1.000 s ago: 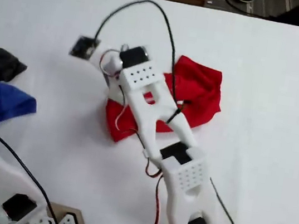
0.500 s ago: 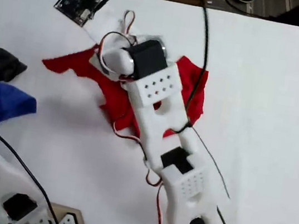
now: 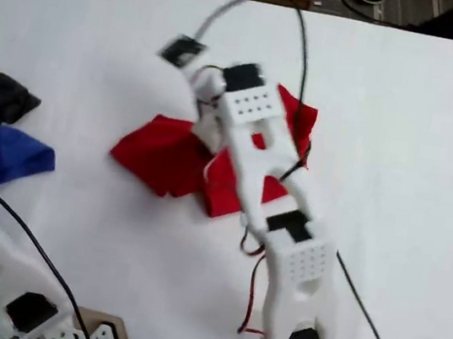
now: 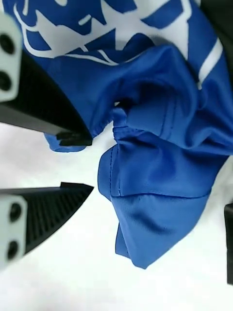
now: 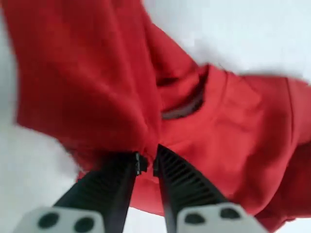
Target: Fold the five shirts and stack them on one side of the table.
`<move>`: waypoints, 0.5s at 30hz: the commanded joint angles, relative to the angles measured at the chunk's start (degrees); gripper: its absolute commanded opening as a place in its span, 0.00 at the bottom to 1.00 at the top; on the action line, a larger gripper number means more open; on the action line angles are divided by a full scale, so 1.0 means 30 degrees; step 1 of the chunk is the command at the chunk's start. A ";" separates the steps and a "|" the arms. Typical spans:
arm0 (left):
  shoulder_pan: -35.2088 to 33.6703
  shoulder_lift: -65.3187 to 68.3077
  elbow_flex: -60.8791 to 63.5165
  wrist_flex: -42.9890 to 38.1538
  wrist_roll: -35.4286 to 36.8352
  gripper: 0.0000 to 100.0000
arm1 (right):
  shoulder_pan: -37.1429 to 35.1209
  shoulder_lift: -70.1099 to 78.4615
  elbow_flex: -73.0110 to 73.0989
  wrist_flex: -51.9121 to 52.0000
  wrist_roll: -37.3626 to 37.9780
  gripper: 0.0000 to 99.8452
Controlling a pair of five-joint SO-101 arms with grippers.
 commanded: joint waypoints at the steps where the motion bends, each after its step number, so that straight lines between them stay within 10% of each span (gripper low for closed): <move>1: 0.0234 -0.0147 -0.0718 0.0059 -0.0059 0.15 | 0.1128 0.0484 -0.0205 -0.0366 0.0029 0.02; 15: 0.0440 -0.0147 -0.0777 0.0029 -0.0059 0.15 | -0.1304 -0.3062 -0.0117 0.2476 0.2227 0.31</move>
